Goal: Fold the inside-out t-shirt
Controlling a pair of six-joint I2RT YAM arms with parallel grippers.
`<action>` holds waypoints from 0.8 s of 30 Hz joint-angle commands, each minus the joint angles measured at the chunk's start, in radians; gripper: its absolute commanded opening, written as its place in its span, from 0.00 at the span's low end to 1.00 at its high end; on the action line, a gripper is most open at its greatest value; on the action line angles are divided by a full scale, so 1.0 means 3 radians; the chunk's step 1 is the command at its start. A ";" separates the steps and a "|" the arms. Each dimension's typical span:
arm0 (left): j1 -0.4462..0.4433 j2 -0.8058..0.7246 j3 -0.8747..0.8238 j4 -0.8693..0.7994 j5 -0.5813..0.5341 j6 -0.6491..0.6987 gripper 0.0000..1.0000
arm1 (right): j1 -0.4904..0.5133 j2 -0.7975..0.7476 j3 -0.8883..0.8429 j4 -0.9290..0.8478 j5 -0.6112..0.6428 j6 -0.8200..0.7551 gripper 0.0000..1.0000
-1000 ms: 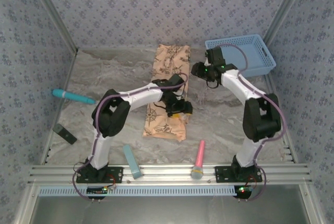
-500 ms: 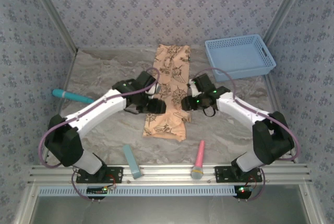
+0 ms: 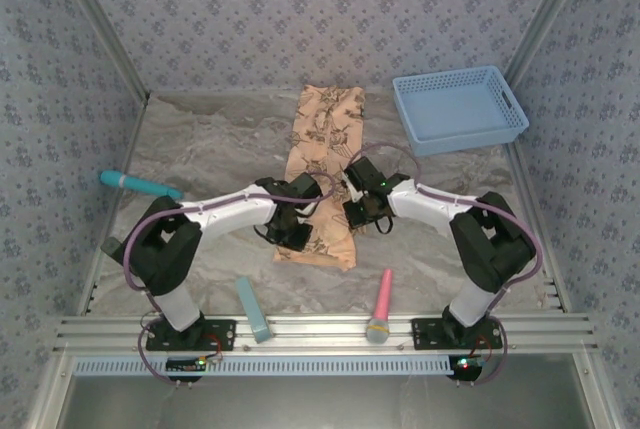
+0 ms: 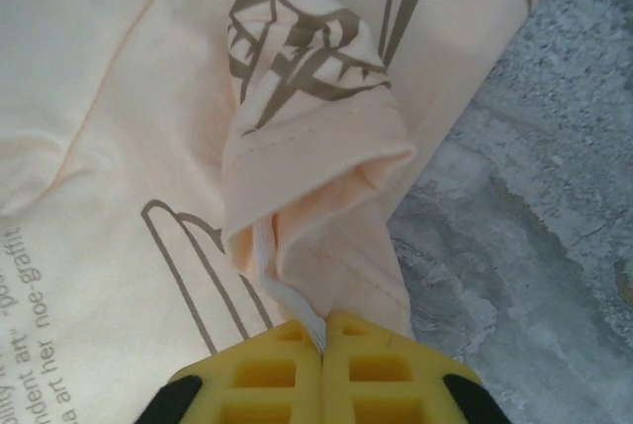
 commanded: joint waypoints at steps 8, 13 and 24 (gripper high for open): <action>-0.0009 -0.0463 -0.0194 0.0523 0.1238 -0.0146 0.00 | -0.0438 -0.0433 0.0260 0.0083 -0.1793 0.0460 0.00; -0.0025 -0.0813 -0.0310 0.0311 0.0360 0.0065 0.48 | -0.0566 -0.0217 0.0135 0.0343 -0.1857 0.0807 0.00; -0.0328 -0.0114 -0.0171 0.0497 -0.0456 0.0341 0.70 | -0.0809 0.0436 0.0031 0.0787 -0.2163 0.1299 0.00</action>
